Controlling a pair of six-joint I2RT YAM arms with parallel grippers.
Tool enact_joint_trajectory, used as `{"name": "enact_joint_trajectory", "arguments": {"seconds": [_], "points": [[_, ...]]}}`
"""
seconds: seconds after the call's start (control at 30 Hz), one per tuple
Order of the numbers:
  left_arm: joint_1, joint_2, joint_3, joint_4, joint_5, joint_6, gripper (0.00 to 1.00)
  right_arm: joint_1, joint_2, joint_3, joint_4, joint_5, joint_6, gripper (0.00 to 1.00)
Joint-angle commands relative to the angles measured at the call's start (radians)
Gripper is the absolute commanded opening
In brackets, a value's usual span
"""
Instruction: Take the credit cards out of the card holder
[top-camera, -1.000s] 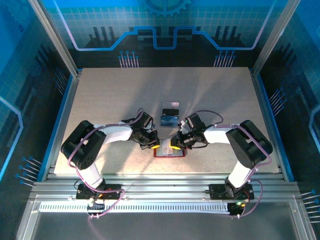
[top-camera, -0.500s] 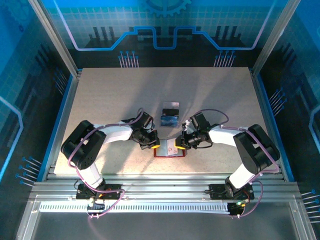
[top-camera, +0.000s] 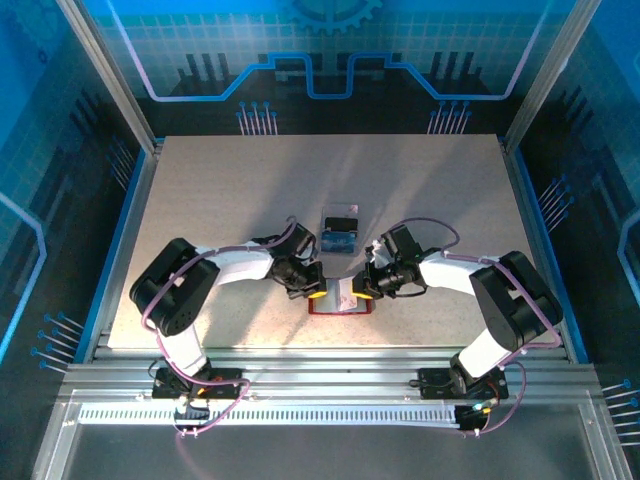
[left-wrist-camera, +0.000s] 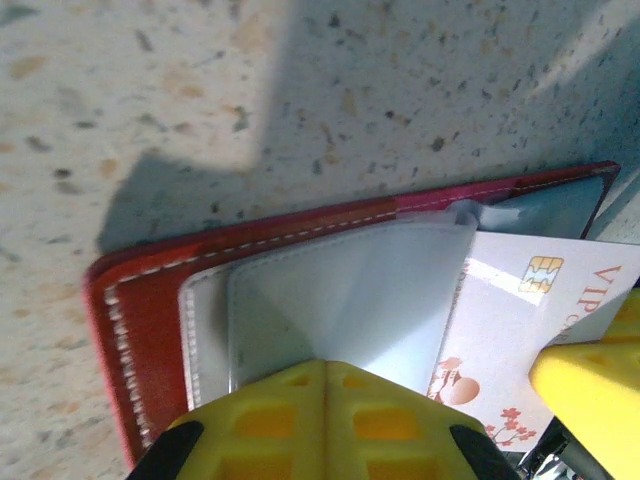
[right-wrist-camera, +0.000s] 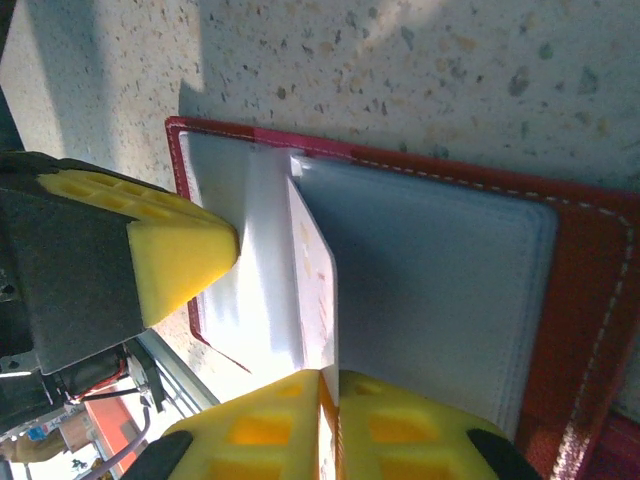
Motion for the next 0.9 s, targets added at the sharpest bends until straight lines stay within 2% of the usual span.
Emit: {"name": "enact_joint_trajectory", "arguments": {"seconds": [0.0,0.33,0.53,0.73,0.87], "points": [[-0.018,0.035,0.03,-0.025,0.005,-0.01,0.07,-0.011,-0.017,-0.012,-0.014,0.001,-0.005,0.12],[-0.032,0.044,0.067,-0.034,0.005,-0.011,0.07,-0.012,-0.028,0.003,-0.018,-0.004,-0.003,0.12],[-0.027,-0.002,0.069,-0.071,-0.037,0.001,0.1,-0.014,-0.07,0.039,-0.089,0.007,-0.031,0.12],[0.007,-0.075,0.04,-0.086,-0.067,0.015,0.1,-0.017,-0.096,0.125,-0.281,0.058,-0.171,0.11],[0.044,-0.14,0.0,-0.075,-0.074,0.015,0.11,-0.017,-0.114,0.193,-0.43,0.102,-0.324,0.09]]}}
